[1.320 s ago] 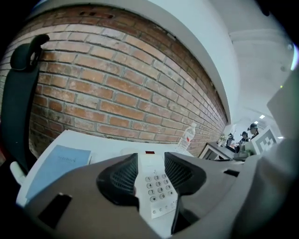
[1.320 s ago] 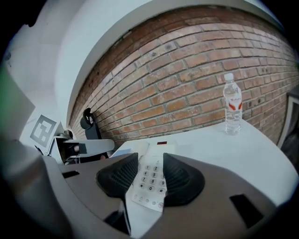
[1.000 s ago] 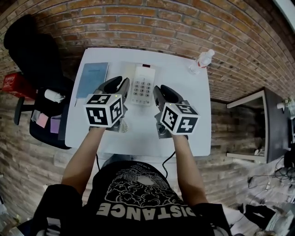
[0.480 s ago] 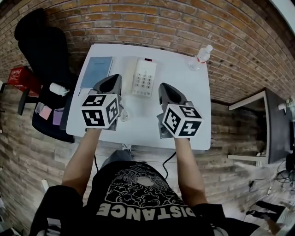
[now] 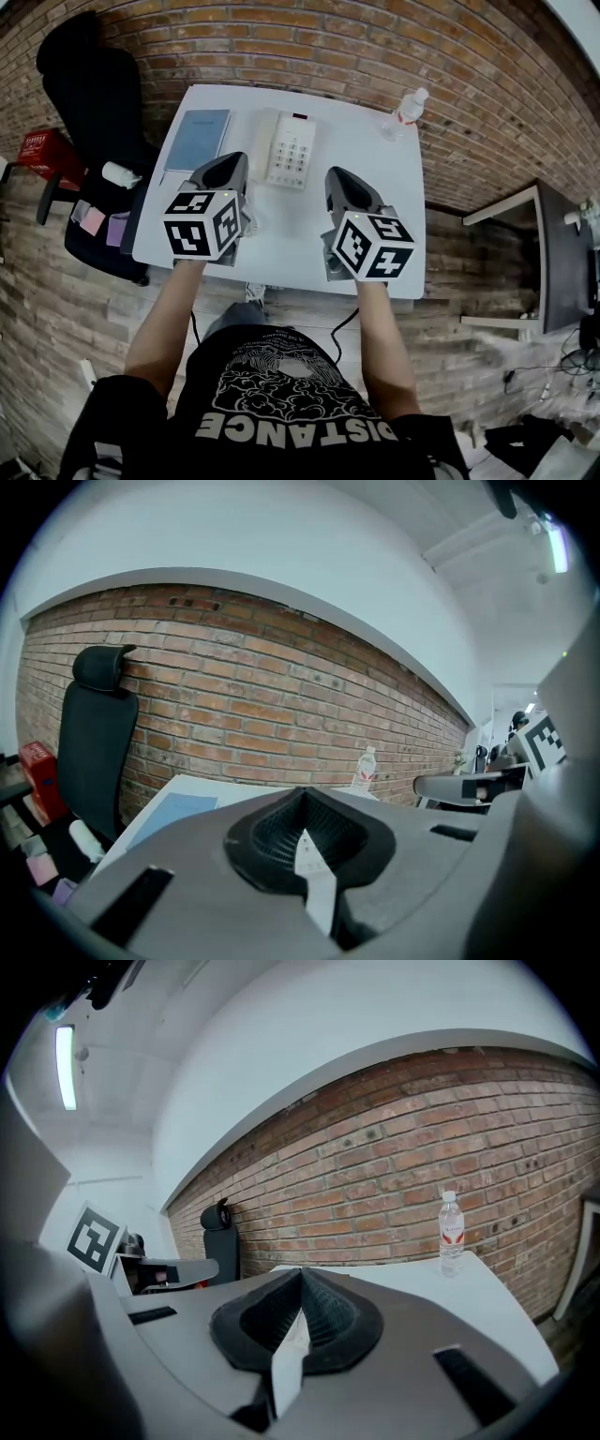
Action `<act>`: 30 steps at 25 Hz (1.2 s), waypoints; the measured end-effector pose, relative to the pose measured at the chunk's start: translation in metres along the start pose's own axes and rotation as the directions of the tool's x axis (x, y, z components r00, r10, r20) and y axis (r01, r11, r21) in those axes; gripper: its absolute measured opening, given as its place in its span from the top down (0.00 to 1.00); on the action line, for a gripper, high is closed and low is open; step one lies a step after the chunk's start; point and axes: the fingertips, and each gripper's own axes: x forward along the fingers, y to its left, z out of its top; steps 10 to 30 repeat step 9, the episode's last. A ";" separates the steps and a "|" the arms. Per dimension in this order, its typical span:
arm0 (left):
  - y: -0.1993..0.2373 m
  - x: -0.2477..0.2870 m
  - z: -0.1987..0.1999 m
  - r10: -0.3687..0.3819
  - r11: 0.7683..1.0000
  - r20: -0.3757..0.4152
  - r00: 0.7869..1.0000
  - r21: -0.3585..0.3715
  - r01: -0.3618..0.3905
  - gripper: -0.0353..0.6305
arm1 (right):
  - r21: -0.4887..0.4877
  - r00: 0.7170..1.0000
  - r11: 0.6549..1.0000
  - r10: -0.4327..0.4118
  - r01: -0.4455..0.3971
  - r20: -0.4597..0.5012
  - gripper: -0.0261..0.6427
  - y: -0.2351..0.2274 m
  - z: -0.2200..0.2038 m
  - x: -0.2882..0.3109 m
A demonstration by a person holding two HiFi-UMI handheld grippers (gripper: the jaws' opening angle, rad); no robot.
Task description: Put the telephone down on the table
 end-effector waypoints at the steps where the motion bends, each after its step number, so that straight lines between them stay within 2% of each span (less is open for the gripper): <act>1: -0.001 -0.001 0.000 0.000 1.000 0.000 1.000 0.000 0.000 0.94 | -0.001 1.000 1.000 0.000 0.000 0.001 0.96 0.000 0.000 -0.001; 30: -0.009 0.003 -0.001 -0.003 1.000 -0.006 1.000 -0.014 0.003 0.94 | 0.000 1.000 1.000 -0.004 0.004 -0.002 0.96 -0.007 0.001 -0.006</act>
